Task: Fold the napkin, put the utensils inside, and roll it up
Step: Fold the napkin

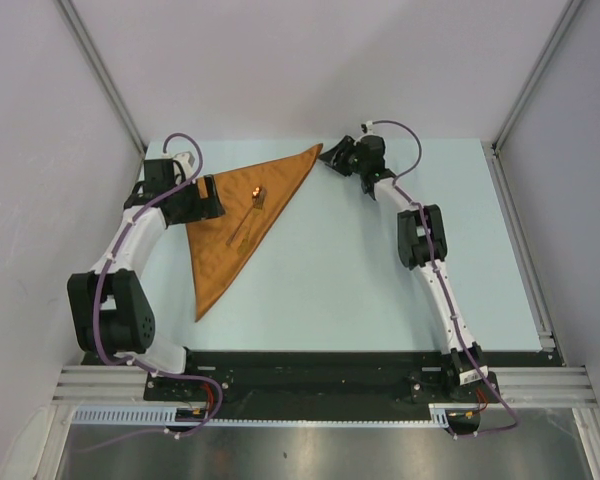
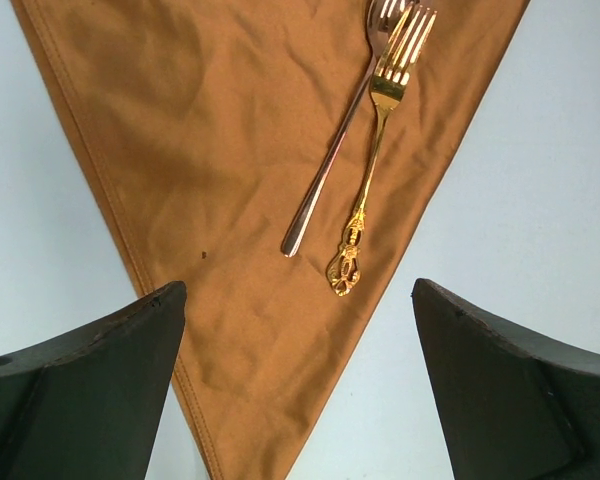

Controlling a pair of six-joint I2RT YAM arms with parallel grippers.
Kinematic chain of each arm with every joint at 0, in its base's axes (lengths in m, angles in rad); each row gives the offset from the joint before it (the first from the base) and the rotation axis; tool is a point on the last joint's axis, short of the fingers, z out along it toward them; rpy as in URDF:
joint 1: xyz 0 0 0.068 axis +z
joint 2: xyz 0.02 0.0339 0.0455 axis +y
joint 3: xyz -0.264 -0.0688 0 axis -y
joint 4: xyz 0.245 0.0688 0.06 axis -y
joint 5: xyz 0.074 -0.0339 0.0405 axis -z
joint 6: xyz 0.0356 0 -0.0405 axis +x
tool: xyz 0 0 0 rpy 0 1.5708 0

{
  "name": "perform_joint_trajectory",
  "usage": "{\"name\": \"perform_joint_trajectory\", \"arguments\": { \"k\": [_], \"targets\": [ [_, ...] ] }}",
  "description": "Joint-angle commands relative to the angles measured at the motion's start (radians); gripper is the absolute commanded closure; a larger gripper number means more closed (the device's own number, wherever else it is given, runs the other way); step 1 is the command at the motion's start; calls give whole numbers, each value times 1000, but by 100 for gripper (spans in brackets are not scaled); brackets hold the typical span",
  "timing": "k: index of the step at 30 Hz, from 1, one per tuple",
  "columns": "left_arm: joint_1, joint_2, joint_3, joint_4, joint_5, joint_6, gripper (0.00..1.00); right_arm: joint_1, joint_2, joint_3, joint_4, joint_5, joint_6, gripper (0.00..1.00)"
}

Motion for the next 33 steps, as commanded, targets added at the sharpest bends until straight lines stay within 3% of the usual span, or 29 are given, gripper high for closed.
{"name": "perform_joint_trajectory", "arguments": {
  "k": [1, 22, 33],
  "targets": [
    [-2, 10, 22, 24, 49, -25, 1, 18, 54, 53, 16, 51, 47, 52],
    [1, 20, 33, 28, 152, -50, 1, 60, 147, 118, 48, 115, 216, 56],
    [20, 21, 31, 33, 192, -63, 1, 60, 160, 127, 16, 148, 256, 72]
  ]
}}
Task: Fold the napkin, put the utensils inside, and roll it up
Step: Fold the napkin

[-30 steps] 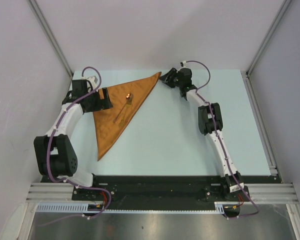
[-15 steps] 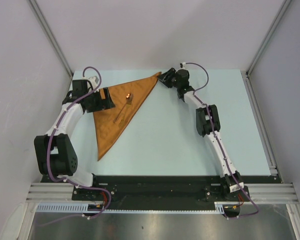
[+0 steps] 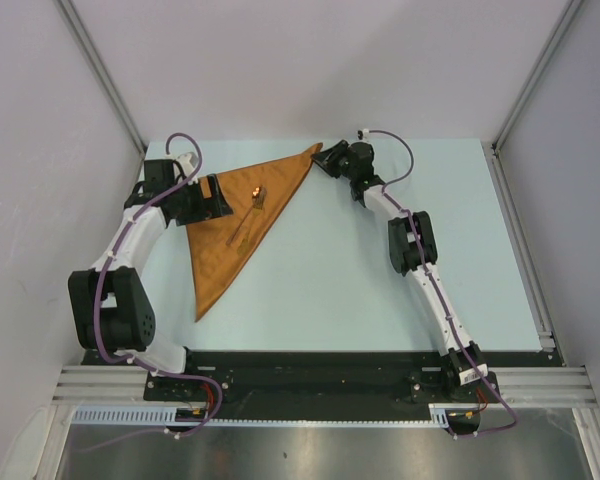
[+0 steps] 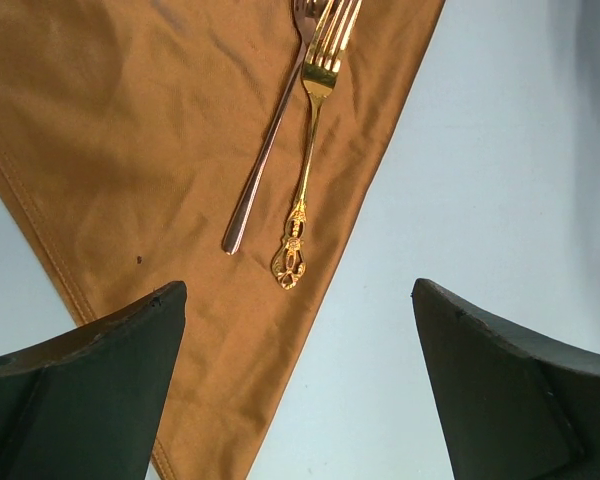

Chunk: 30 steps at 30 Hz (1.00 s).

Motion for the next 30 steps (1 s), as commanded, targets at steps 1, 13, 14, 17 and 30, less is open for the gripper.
{"name": "perform_joint_trajectory", "arguments": {
  "k": [1, 13, 14, 17, 30],
  "targets": [
    [14, 3, 31, 29, 48, -23, 1, 8, 51, 20, -81, 41, 7, 73],
    [26, -1, 31, 32, 80, -31, 1, 10, 51, 18, -78, 56, 13, 93],
    [27, 0, 29, 32, 82, -31, 1, 12, 51, 18, -71, 55, 11, 96],
    [29, 2, 31, 32, 83, -31, 1, 8, 46, 7, -52, 47, 11, 100],
    [38, -21, 20, 40, 91, -37, 1, -11, -232, -437, 151, 72, -71, 100]
  ]
}}
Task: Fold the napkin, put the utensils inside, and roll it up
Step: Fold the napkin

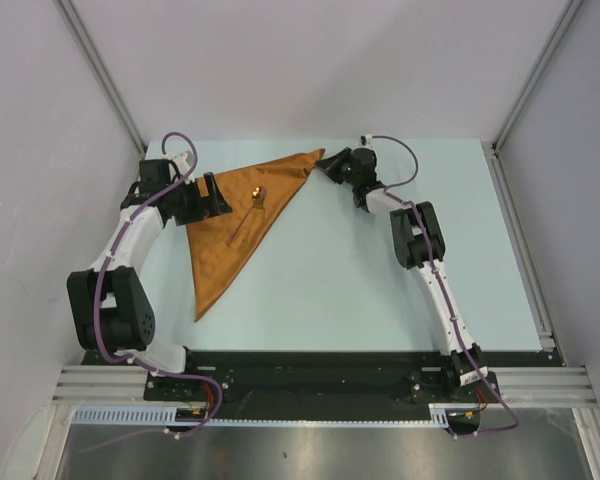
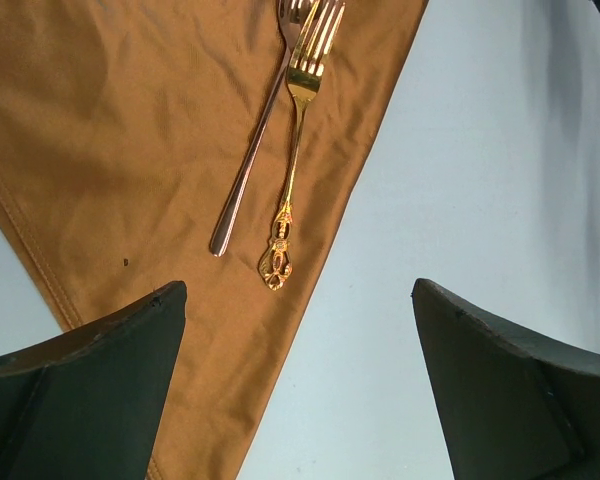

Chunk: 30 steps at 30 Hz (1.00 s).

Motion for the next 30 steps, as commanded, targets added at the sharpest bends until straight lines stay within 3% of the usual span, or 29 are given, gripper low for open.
{"name": "perform_joint_trajectory", "arguments": {
  "k": [1, 8, 16, 21, 30],
  "targets": [
    [11, -27, 17, 35, 36, -20, 1, -7, -89, -134, 12, 37, -61, 100],
    [10, -50, 0, 46, 53, -26, 1, -21, -227, -391, 93, 86, -78, 100],
    [11, -70, -15, 64, 84, -39, 1, -61, -355, -556, 132, 81, -121, 100],
    [10, -78, -23, 74, 102, -45, 1, -79, -384, -577, 115, 57, -141, 100],
    [11, -66, -27, 77, 105, -46, 1, -93, -294, -423, 64, 14, -127, 100]
  ]
}}
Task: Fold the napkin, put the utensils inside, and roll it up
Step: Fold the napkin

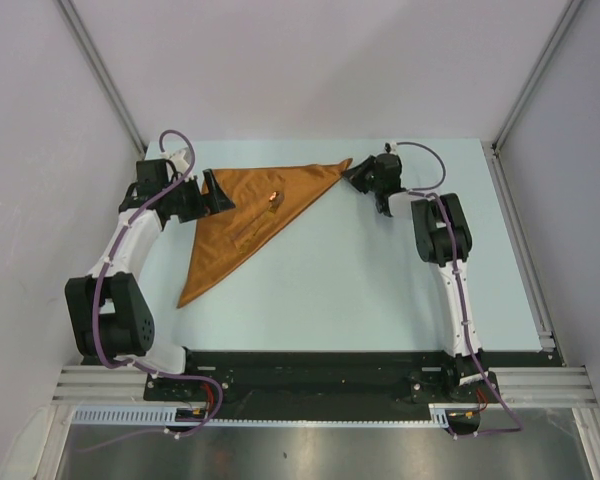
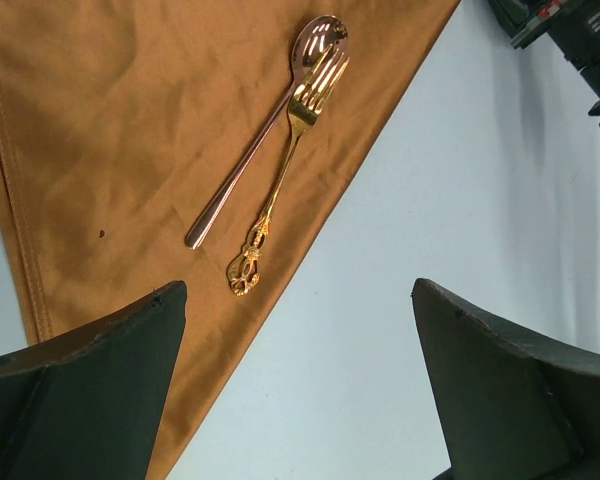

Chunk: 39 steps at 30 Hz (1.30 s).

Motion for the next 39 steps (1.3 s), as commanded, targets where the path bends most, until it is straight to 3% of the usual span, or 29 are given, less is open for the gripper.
{"name": "perform_joint_trajectory", "arguments": {
  "k": [1, 4, 5, 13, 23, 39],
  "targets": [
    [6, -29, -8, 27, 23, -11, 1, -10, 40, 134, -21, -27, -13, 100],
    [6, -26, -8, 27, 23, -10, 1, -13, 83, 216, -55, -43, -10, 82],
    [8, -23, -10, 26, 24, -10, 1, -18, 88, 228, -61, -41, -10, 72],
    [5, -22, -7, 22, 26, -7, 1, -41, 52, 156, -61, -12, -24, 53],
    [5, -14, -5, 18, 35, -7, 1, -50, 94, 214, -124, 12, -36, 47],
    [6, -5, 4, 10, 40, -4, 1, -48, 198, 345, -176, 14, -10, 63]
  ]
}}
